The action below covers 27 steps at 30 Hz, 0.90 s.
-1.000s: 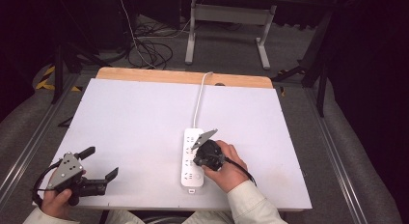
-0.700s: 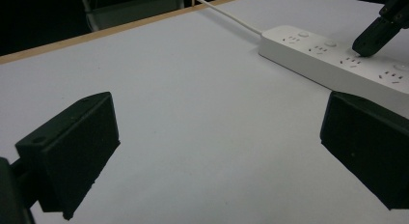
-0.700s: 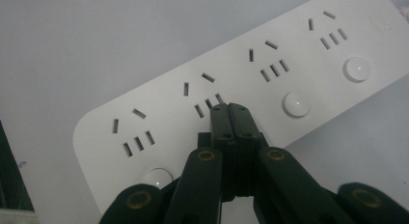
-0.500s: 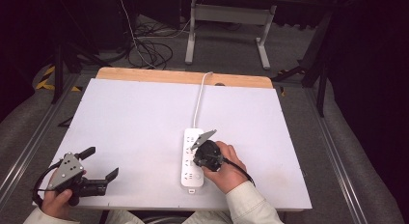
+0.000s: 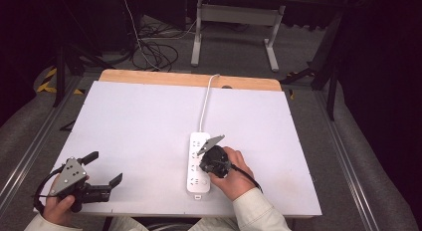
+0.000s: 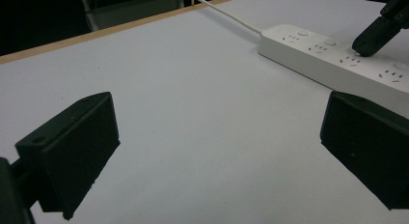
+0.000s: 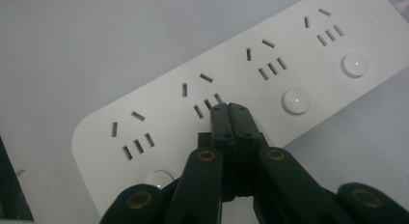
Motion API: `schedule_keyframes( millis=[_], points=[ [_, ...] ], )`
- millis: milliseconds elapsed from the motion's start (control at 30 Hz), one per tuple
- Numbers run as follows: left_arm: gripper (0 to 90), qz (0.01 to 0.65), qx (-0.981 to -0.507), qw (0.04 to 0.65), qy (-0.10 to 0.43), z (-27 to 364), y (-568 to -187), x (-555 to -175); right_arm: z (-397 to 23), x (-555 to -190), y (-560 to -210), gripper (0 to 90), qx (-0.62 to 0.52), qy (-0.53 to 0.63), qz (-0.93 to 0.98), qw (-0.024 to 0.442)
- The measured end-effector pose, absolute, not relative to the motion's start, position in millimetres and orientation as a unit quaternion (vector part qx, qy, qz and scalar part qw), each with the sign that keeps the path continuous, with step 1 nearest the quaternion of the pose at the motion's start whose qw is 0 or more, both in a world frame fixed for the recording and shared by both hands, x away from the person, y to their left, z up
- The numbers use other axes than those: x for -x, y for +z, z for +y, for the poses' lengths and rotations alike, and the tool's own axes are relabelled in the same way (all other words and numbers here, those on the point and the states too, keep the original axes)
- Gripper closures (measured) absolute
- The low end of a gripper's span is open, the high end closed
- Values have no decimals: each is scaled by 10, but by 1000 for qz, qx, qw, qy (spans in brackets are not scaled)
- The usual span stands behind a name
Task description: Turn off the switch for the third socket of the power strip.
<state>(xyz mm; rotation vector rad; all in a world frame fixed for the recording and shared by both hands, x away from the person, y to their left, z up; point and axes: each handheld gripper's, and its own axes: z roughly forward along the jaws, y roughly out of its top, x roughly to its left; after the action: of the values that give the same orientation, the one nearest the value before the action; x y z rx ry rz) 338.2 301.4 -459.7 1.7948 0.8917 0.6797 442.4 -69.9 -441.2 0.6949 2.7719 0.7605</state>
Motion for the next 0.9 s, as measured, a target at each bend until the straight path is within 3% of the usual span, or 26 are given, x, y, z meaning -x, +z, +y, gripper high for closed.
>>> schedule_keyframes(
  millis=[267, 900],
  points=[
    [5, 370, -738, 491, 278, 3024, -4599, -3397, -729, -4336, -4222, 900, -206, 304, 922, 123],
    [5, 370, -738, 492, 276, 3017, -4600, -3402, -798, -4363, -4057, 900, -204, 327, 915, 119]
  ],
)
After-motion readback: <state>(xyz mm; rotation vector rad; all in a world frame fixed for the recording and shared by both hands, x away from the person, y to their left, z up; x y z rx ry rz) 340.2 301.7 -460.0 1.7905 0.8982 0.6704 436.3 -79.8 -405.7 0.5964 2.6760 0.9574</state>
